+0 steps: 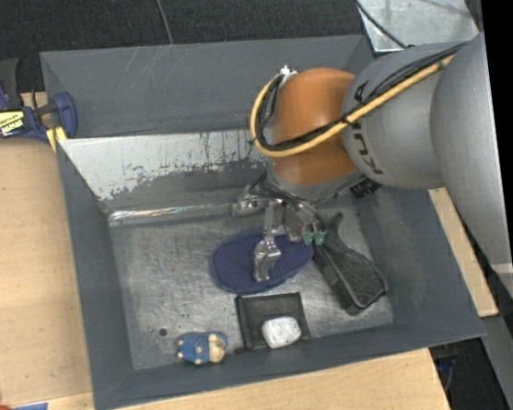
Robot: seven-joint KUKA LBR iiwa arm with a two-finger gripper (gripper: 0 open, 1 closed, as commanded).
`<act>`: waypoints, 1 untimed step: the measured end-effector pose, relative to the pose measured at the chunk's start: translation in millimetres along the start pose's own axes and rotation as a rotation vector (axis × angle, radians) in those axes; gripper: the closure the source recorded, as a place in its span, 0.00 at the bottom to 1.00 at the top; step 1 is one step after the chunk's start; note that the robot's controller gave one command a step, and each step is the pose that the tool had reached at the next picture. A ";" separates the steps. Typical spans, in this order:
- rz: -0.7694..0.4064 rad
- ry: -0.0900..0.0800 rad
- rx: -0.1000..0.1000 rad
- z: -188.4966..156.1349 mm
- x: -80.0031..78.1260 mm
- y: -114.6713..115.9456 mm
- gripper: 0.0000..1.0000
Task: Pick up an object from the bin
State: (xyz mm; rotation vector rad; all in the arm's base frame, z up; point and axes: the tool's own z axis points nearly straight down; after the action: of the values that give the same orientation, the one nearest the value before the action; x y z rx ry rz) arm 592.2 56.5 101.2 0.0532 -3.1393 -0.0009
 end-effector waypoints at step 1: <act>-0.001 -0.007 0.001 -3.9 -1.7 -0.5 1.00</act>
Offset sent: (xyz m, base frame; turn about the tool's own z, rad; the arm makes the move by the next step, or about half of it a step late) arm 0.0000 0.0000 0.0000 0.0000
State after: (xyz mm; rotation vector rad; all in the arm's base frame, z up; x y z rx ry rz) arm 594.0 56.1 105.0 0.0552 -3.1461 0.0000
